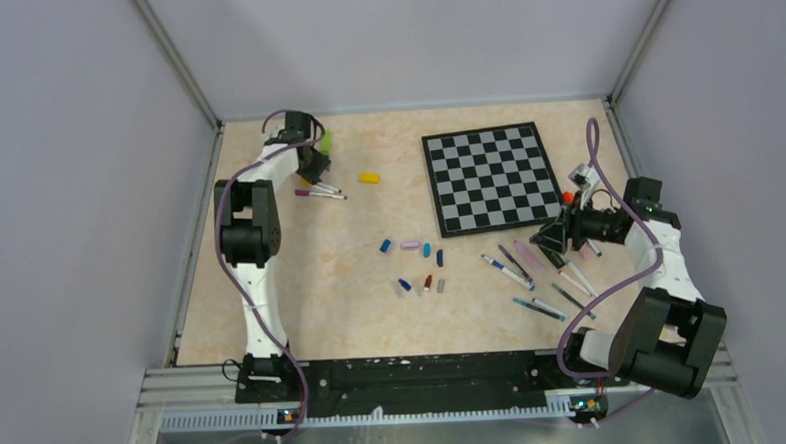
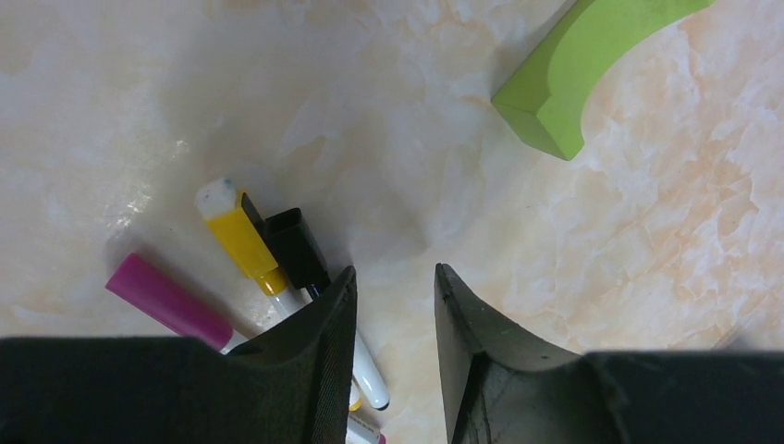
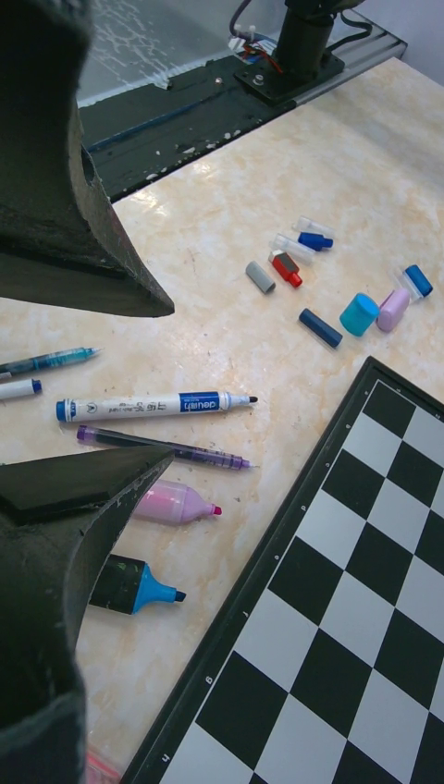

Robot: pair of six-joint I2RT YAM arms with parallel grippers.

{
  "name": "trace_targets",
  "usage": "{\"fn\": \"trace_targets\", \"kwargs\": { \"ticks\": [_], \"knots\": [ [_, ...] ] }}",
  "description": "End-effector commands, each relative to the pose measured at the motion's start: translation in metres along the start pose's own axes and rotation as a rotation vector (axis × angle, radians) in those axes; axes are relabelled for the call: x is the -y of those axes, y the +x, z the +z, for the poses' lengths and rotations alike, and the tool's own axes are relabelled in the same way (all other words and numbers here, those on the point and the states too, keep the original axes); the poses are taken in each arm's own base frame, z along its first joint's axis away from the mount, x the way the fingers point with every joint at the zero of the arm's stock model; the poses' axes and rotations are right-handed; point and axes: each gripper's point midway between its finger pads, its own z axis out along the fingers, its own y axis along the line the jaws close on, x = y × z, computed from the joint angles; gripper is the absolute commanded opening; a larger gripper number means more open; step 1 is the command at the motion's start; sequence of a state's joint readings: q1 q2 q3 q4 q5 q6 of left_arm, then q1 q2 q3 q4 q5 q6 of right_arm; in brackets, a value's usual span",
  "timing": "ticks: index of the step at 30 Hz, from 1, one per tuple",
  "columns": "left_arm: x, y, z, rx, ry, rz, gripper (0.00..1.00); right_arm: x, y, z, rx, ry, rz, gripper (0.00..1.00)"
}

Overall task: Open the pen caps
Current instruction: Pick up the pen from the center of the board.

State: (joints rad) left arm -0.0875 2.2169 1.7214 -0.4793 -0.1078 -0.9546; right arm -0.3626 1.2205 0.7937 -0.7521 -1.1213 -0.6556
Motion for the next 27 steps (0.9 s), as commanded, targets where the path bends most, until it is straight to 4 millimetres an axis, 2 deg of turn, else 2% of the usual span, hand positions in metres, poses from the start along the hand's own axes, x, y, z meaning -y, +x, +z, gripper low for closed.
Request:
{"fn": "trace_targets", "kwargs": {
  "ticks": [1, 8, 14, 18, 22, 27],
  "knots": [
    [0.024, -0.031, -0.035, 0.055, 0.085, 0.047, 0.41, 0.0, -0.017, -0.002, 0.025, -0.003, -0.087, 0.53],
    [0.036, -0.037, -0.05, 0.049, 0.191, 0.06, 0.42, 0.0, -0.015, -0.001, 0.022, -0.005, -0.086, 0.53],
    [0.04, -0.028, -0.062, 0.017, 0.284, 0.087, 0.46, 0.0, -0.015, -0.001, 0.02, -0.004, -0.086, 0.53],
    [0.032, -0.018, -0.062, -0.024, 0.285, 0.074, 0.49, 0.0, -0.015, -0.001, 0.021, -0.005, -0.086, 0.52],
    [0.018, -0.012, -0.058, -0.069, 0.178, 0.029, 0.49, 0.0, -0.014, 0.0, 0.02, -0.007, -0.085, 0.52],
    [-0.001, -0.008, -0.042, -0.101, 0.049, 0.0, 0.48, 0.0, -0.014, 0.0, 0.02, -0.005, -0.085, 0.53]
  ]
}}
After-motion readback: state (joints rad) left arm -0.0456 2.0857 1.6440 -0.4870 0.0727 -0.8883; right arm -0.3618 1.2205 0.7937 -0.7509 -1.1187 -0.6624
